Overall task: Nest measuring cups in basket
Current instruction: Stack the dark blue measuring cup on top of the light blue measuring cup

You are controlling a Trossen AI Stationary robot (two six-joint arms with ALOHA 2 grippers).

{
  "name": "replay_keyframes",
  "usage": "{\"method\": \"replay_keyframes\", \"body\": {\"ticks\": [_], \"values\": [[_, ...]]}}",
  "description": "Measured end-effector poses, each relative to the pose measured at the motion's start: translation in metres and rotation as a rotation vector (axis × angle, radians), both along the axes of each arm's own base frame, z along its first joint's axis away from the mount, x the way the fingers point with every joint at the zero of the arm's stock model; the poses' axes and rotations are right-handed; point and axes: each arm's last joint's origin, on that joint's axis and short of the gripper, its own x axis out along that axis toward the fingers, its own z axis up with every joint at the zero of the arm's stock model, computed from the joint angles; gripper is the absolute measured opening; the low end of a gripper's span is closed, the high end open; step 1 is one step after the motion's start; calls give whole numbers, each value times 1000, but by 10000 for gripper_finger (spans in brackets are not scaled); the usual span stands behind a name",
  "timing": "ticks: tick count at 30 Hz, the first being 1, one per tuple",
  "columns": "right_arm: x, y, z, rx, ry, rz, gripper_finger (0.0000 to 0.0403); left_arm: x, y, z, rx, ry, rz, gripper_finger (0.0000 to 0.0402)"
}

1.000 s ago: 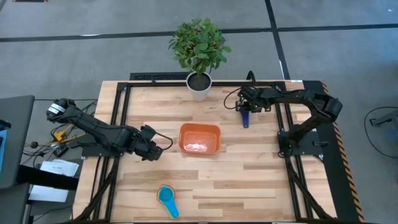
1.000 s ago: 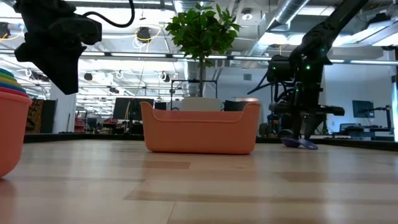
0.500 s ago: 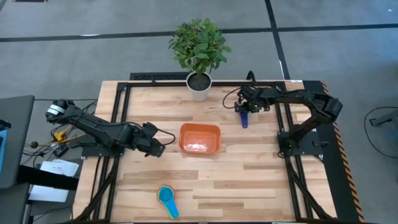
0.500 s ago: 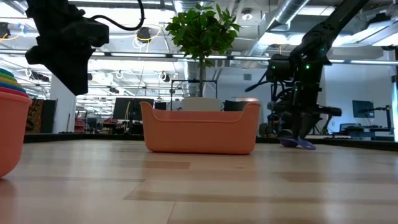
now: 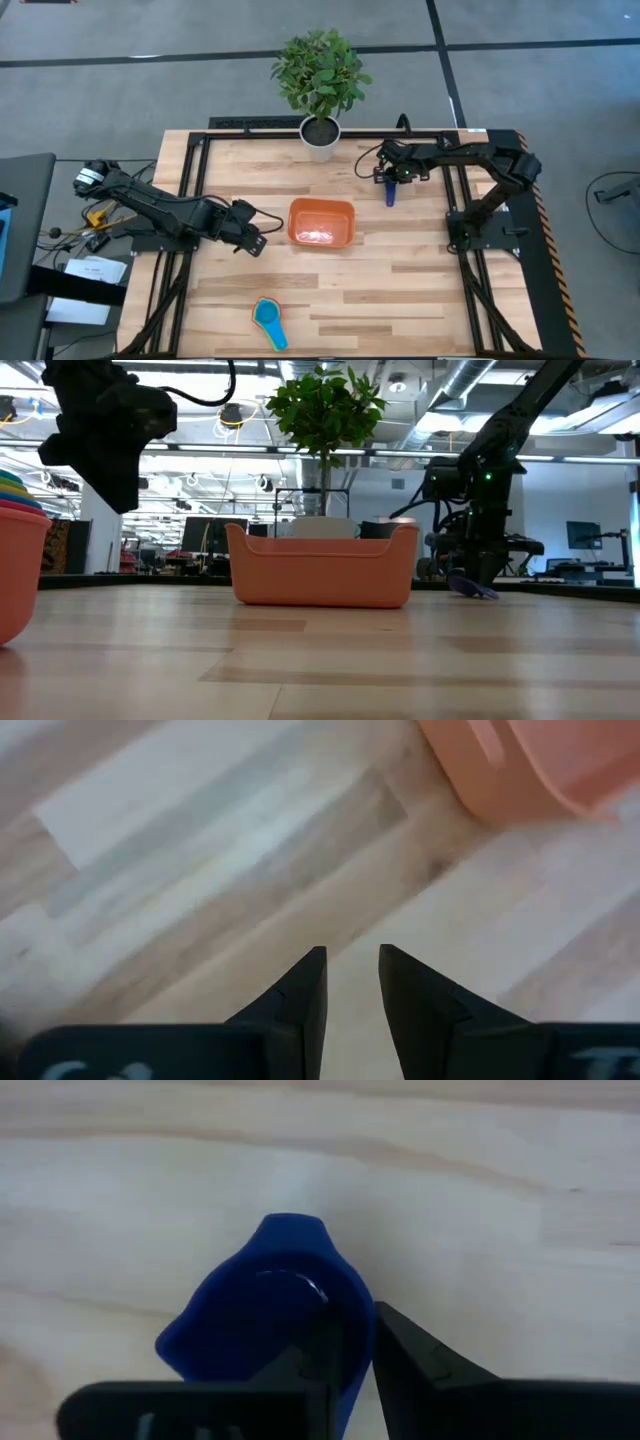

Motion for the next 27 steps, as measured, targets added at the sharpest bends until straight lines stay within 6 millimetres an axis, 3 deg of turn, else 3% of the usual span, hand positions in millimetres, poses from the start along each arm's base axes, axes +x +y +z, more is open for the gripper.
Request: {"method": "replay_keyframes", "body": {"ticks": [10, 21, 27], "values": [[20, 47, 31, -66, -144, 50, 9, 0, -2, 0, -46, 8, -29, 82], [25, 150, 65, -66, -324, 102, 6, 17, -15, 10, -186, -187, -109, 82], [20, 210, 71, -6, -456, 96, 9, 21, -29, 24, -202, -273, -206, 54]]}}
